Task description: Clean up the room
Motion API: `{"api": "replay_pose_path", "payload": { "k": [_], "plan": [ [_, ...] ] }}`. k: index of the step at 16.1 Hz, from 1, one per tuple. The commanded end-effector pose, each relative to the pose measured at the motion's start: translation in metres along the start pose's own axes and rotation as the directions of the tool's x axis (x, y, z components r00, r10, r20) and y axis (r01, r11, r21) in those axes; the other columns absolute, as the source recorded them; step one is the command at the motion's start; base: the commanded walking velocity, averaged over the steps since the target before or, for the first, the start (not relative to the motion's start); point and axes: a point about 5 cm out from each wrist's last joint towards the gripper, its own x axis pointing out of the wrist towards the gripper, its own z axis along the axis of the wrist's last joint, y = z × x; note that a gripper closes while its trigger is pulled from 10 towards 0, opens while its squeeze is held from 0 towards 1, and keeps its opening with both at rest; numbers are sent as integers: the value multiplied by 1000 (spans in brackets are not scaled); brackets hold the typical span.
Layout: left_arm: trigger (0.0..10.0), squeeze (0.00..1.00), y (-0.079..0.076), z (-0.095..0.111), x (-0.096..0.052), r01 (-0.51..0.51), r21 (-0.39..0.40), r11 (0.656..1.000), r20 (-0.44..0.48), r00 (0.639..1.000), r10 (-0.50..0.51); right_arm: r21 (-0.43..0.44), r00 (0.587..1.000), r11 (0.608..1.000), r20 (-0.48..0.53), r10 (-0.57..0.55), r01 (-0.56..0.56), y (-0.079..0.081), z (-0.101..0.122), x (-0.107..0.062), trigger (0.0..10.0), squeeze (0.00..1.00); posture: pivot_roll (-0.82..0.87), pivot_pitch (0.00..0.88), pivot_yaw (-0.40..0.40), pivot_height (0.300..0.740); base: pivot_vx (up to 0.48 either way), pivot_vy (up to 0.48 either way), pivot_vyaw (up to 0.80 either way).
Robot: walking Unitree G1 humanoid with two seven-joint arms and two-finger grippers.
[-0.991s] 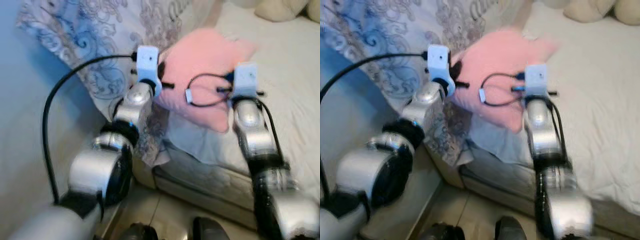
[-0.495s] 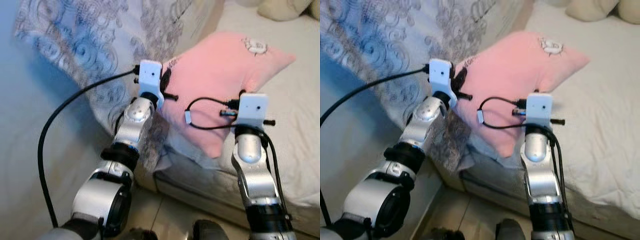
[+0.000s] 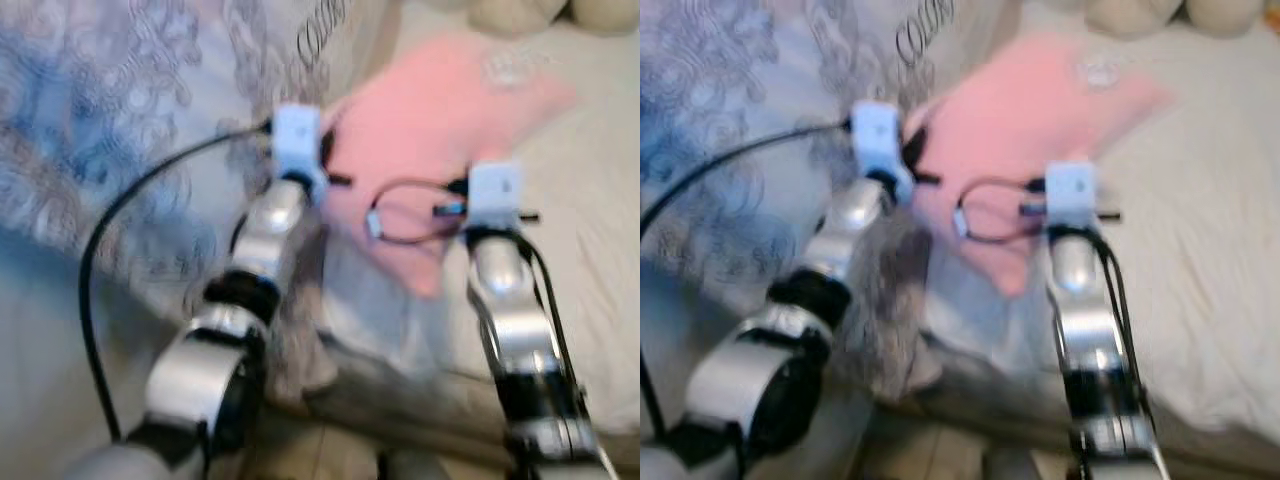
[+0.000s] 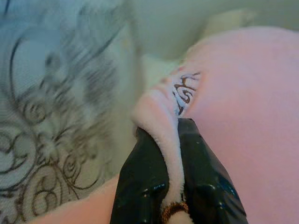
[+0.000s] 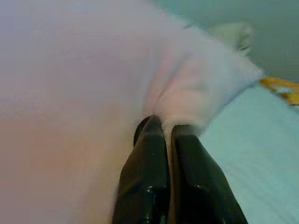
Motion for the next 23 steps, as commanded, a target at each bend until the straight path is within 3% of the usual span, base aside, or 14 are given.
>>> {"api": "replay_pose_path", "payload": {
  "k": [1,4,8,10,11,13,15,16,19,23],
  "plan": [
    [10000,0,-4,6,5,-21,-24,999,-11,1000,21,-9,1000,1000,-21,0,0,-9,-4,6,10000,0,-220,70,116,731,0,0,0],
    [10000,0,-1,7,9,-58,-51,997,-36,998,56,-51,998,998,-48,35,-38,-13,-3,19,10000,0,-206,75,114,731,0,0,0],
    [10000,0,12,-5,9,-236,-125,964,-143,965,217,-135,965,971,-200,170,-199,-12,-26,39,10000,0,-208,137,105,731,0,0,0],
    [10000,0,6,-17,5,-255,-112,960,-179,956,233,-164,939,949,-265,219,-268,-14,-39,40,10000,0,-222,169,94,731,0,0,0],
    [10000,0,-1,-26,2,-266,-97,959,-205,948,242,-177,931,945,-295,217,-277,-19,-50,37,10000,0,-250,243,62,731,0,0,0],
    [10000,0,0,-48,-8,-340,-72,938,-268,912,310,-209,895,909,-350,276,-362,-11,-69,28,10000,0,-270,290,49,731,0,0,0],
    [10000,0,5,-58,-14,-421,-130,898,-312,877,366,-227,891,890,-330,311,-395,-4,-65,31,10000,0,-278,309,44,731,0,0,0],
    [10000,0,3,-58,-14,-439,-158,884,-318,870,376,-276,902,875,-294,317,-398,-3,-56,36,10000,0,-282,310,41,731,0,0,0],
    [10000,0,-15,-61,-14,-419,-182,889,-330,878,346,-313,916,869,-253,312,-382,-9,-47,43,10000,0,-273,302,42,731,0,0,0],
    [10000,0,-26,-56,-11,-429,-205,880,-325,878,352,-300,928,882,-201,313,-362,-14,-39,47,10000,0,-260,295,44,731,0,0,0]
  ]
}}
